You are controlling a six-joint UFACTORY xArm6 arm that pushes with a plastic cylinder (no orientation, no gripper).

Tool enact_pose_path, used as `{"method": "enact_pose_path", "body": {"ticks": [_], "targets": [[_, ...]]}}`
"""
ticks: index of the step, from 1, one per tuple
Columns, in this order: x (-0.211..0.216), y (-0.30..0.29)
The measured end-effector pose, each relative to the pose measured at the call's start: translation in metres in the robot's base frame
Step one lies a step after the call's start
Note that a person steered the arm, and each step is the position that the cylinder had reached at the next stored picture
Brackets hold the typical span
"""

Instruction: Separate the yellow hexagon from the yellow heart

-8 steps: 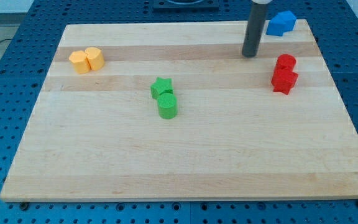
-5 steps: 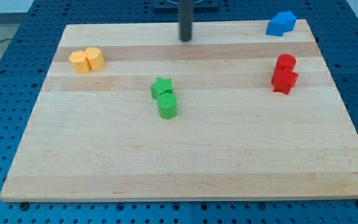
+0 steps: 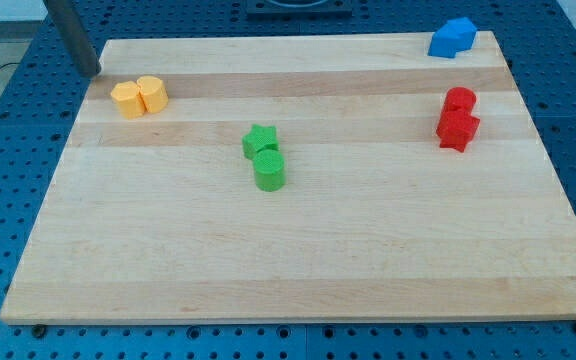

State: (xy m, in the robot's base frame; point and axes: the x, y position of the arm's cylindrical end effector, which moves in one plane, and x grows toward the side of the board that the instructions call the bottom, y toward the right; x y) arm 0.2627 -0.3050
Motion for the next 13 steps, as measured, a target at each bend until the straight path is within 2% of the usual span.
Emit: {"method": "enact_pose_path", "body": {"ticks": [3,7,8,9,10,11,13], "targets": [[0.041,0.004],[0.091,0.064],[0.086,0.046],[0.061,0.032],[0.035,0.034],[0.016,0.064],[0.040,0.069]]}}
